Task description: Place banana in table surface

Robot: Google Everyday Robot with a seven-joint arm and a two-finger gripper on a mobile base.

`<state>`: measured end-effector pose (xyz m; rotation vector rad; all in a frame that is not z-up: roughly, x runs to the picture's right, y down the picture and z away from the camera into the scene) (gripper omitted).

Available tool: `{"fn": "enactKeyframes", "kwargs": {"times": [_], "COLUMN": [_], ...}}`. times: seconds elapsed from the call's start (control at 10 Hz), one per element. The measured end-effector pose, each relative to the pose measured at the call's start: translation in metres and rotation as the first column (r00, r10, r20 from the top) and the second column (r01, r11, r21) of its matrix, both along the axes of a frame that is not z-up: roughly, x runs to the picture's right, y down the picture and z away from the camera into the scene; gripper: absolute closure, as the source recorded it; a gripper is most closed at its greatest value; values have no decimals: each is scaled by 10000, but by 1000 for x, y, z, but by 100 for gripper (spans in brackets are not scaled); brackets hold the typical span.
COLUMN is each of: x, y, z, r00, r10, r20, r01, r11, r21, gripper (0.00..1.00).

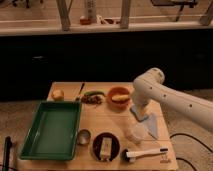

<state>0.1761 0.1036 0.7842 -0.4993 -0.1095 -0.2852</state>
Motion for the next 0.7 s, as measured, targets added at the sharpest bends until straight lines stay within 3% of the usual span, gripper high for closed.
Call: {"fn": "enactKeyframes", "kwargs": {"times": [0.7], "x": [-25], "y": [-31], "z": [32], "r00": [9991], "r10": [231], "r20": [355], "r01": [-249], "r11": [9985], "r21": [491], "gripper": [20]}}
